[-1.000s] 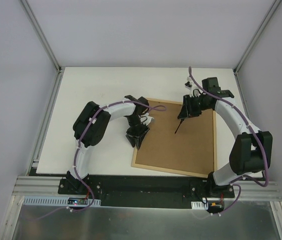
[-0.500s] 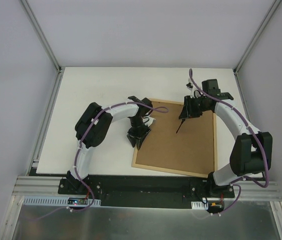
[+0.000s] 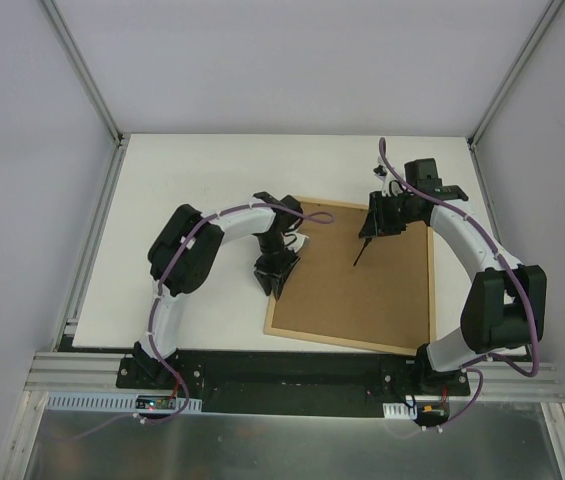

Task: Take the photo out of the frame
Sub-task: Adjust the photo frame at the center of the board.

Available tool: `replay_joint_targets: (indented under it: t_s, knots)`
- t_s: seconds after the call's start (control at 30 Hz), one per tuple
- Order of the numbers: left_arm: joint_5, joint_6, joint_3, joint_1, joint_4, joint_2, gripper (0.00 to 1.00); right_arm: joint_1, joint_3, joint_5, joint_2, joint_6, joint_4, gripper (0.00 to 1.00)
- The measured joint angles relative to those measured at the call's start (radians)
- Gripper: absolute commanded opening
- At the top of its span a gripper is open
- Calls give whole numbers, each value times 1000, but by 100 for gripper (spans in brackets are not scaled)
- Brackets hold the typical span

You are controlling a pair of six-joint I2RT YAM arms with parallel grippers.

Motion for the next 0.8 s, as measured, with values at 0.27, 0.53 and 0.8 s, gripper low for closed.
replay_joint_targets:
  t_s: [0.27,0.53,0.8]
  knots:
    - [116,6,-61,67,62,-22,0,0,0,-17,18,0,0,0]
    - [210,5,-107,142,127,-39,5,-3,1,-66,33,8,-1,0]
    - [105,4,-63,111,122,-46,38,-3,0,-58,33,23,4,0]
